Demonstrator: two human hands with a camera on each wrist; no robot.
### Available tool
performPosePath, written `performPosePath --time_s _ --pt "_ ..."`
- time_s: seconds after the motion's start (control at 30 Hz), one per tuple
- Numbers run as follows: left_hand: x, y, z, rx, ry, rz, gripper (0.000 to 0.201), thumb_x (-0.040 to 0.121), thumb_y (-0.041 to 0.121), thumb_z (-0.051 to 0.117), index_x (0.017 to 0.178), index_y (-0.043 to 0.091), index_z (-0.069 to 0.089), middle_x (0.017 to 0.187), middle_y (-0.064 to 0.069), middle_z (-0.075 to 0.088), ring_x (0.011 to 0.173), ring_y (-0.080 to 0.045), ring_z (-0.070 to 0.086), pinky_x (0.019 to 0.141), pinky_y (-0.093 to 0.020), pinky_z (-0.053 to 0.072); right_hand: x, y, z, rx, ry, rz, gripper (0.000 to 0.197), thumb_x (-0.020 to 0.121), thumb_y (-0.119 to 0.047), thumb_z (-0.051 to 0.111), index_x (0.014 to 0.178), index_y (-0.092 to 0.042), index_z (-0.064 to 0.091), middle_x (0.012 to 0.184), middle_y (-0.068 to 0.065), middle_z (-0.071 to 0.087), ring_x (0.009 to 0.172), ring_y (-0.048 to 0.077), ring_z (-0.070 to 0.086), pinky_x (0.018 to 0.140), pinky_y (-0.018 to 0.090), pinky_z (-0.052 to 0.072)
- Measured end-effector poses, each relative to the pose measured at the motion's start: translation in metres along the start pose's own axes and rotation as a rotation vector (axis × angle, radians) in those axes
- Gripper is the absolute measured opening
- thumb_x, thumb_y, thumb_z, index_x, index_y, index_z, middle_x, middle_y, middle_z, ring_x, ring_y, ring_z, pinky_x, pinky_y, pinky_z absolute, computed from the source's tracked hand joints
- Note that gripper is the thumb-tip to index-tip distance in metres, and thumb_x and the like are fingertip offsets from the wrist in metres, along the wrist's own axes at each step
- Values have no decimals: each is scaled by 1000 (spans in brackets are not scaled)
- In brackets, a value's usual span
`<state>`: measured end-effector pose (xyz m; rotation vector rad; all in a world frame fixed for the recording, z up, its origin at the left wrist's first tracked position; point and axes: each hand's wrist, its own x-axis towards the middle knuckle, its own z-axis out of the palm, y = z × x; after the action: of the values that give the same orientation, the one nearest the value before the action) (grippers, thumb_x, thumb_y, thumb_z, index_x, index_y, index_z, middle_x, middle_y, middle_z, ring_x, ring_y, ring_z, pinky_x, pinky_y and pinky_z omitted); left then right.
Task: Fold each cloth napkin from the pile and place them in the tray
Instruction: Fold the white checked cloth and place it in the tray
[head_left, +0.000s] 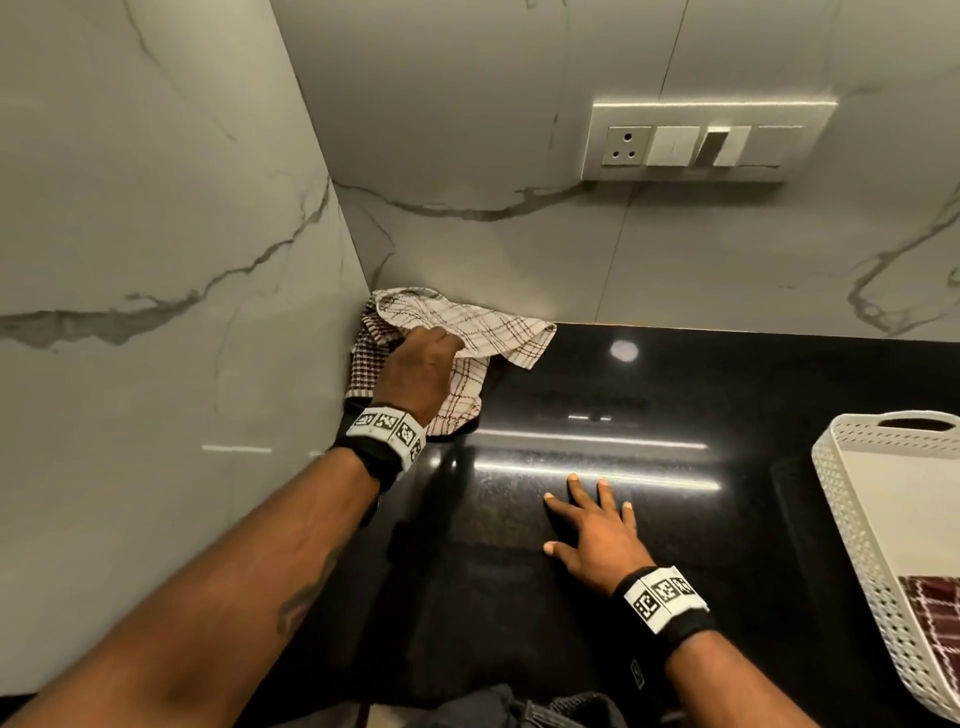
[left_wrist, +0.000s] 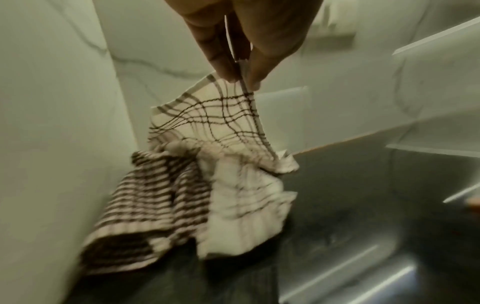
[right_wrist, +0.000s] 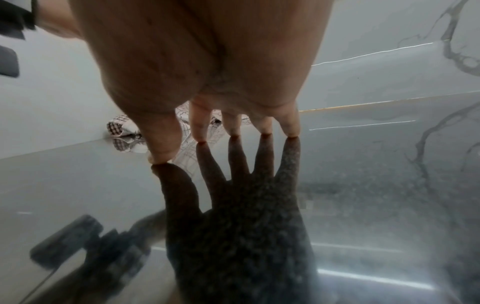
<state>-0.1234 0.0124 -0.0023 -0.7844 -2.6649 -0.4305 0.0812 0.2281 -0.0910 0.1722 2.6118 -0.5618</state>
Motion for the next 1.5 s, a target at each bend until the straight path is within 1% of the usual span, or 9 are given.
performPosePath --time_s 0.13,0.23,0.33,0.43,0.7,1.13,1.3,1.4,1.5 --pt "-33 61 -15 -264 -55 247 28 82 -1 70 107 12 67 99 -5 65 92 -21 59 82 -34 52 -8 -3 -14 155 53 -2 76 90 -45 66 154 -32 28 165 0 20 152 29 13 121 51 16" --pt "-61 106 -23 -445 -171 463 29 80 -5 70 104 11 67 100 -5 61 91 -20 57 80 -29 50 -20 -15 -33 441 482 -94 82 87 -26 73 154 -19 26 156 -2 33 141 16 34 116 35 31" --pt "-71 126 -27 -538 -170 485 24 83 -4 69 105 5 68 99 -10 61 90 -21 57 83 -30 50 -24 -22 -47 305 751 -310 44 84 -8 71 125 -17 59 127 1 60 118 17 51 104 43 46" --pt "-70 123 -31 -452 -141 447 26 84 -1 71 110 4 68 101 -10 59 90 -21 58 81 -30 53 -29 -19 -58 339 742 -260 22 86 -4 63 102 -18 69 99 0 70 93 19 61 84 44 52" --pt "-50 117 -51 -429 101 187 13 89 3 64 100 8 64 100 -5 58 82 -19 61 70 -30 56 -54 -19 -71 590 687 -318 19 96 -23 63 113 -24 56 85 -5 71 73 6 67 63 28 56" --pt "-20 101 -91 -797 169 -3 22 83 -8 45 81 11 56 82 -4 66 59 -12 60 55 -38 52 -58 30 -80 644 615 -149 11 94 -20 66 88 -28 72 78 -12 72 74 3 67 68 26 55" --pt "-23 136 -64 -407 -365 428 62 87 33 72 143 35 45 149 9 44 139 -10 39 115 -31 31 -59 19 -92 639 606 -253 12 95 -23 67 100 -14 74 84 -13 71 74 -6 64 71 15 48" --pt "-23 164 -43 -192 -395 578 65 90 33 68 148 37 38 162 10 26 153 -17 9 123 -39 9 -57 14 -101 538 564 -259 17 95 -15 65 110 -14 74 99 -6 74 87 -4 66 80 18 50" --pt "-12 168 -41 -33 -406 639 40 91 37 66 129 30 59 151 9 45 152 -17 14 124 -46 6 -63 15 -107 494 494 -293 17 94 -12 65 106 -16 76 98 -4 76 86 4 68 79 24 54"
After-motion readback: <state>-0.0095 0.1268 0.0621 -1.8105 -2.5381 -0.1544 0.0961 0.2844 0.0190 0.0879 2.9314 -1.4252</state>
